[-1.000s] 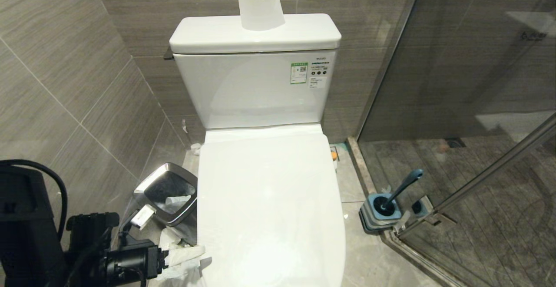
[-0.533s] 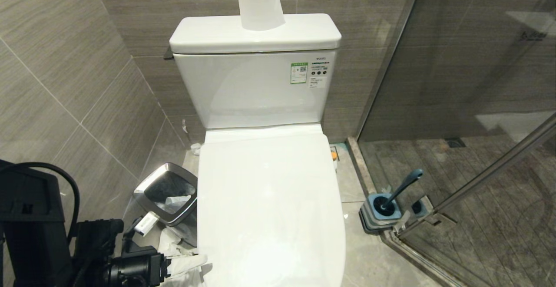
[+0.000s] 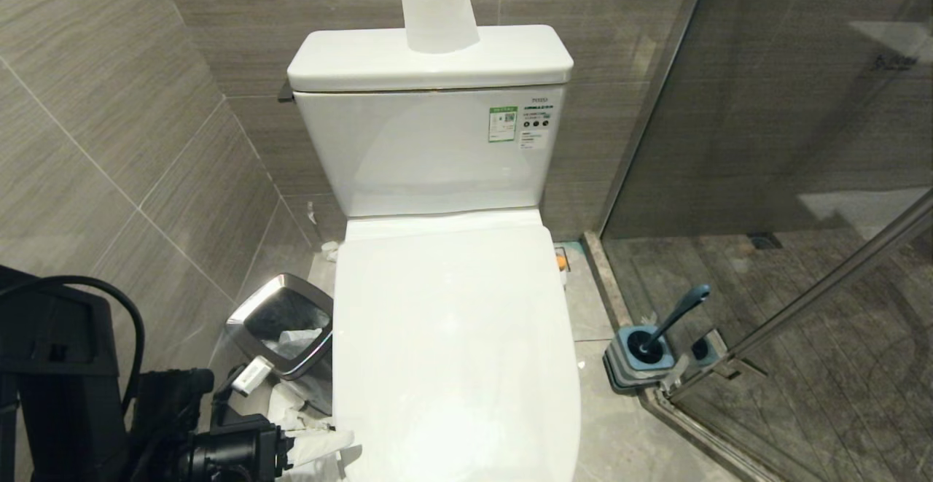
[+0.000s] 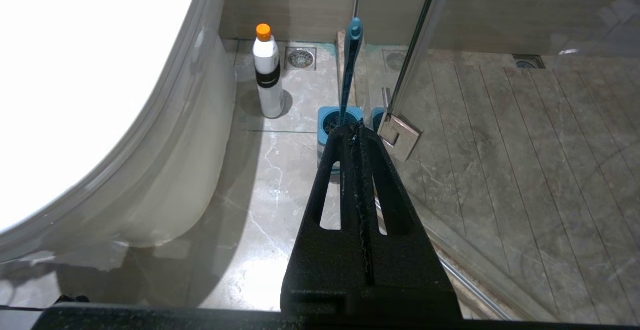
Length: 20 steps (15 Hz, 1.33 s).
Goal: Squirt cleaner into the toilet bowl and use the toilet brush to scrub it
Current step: Use the left hand to lift the toilet lid slightly
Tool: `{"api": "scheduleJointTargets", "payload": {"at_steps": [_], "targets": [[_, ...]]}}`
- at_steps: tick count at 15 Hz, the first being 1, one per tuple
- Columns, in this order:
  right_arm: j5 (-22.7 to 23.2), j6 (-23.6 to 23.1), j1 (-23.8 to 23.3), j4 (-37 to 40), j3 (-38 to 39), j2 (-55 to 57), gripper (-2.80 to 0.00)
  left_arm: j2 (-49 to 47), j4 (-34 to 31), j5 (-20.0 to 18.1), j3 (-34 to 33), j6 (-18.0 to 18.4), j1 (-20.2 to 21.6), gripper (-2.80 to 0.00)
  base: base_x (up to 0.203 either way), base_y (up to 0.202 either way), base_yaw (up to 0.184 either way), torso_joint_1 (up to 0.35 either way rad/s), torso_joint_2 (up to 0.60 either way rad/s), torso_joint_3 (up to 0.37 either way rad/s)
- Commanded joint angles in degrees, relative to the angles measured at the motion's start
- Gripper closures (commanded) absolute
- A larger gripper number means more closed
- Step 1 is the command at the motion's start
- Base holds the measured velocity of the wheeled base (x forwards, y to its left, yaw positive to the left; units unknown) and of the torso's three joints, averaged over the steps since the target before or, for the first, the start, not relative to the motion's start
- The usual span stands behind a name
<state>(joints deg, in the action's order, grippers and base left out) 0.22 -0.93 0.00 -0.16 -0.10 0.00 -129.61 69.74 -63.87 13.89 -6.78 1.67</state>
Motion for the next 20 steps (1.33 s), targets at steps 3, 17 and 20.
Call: {"api": "scheduleJointTargets", "payload": {"at_steps": [3,17,20], "targets": [[0.04,-0.03,0.0,-0.02,0.02,0.09,0.0,-2.66,2.95,1.9,-0.17,-0.07,-0.44,-2.8,0.0,0.0,0.0,0.0,0.0,0.0],[0.04,-0.04,0.0,-0.02,0.01,0.09,0.0,4.93,3.04,-5.01,-2.62,-7.03,-1.86,-2.8,0.0,0.0,0.0,0.0,0.0,0.0],[0.04,-0.04,0.0,-0.02,0.01,0.09,0.0,6.87,3.04,-6.26,-2.99,-8.28,-1.76,-2.8,0.0,0.0,0.0,0.0,0.0,0.0]]}}
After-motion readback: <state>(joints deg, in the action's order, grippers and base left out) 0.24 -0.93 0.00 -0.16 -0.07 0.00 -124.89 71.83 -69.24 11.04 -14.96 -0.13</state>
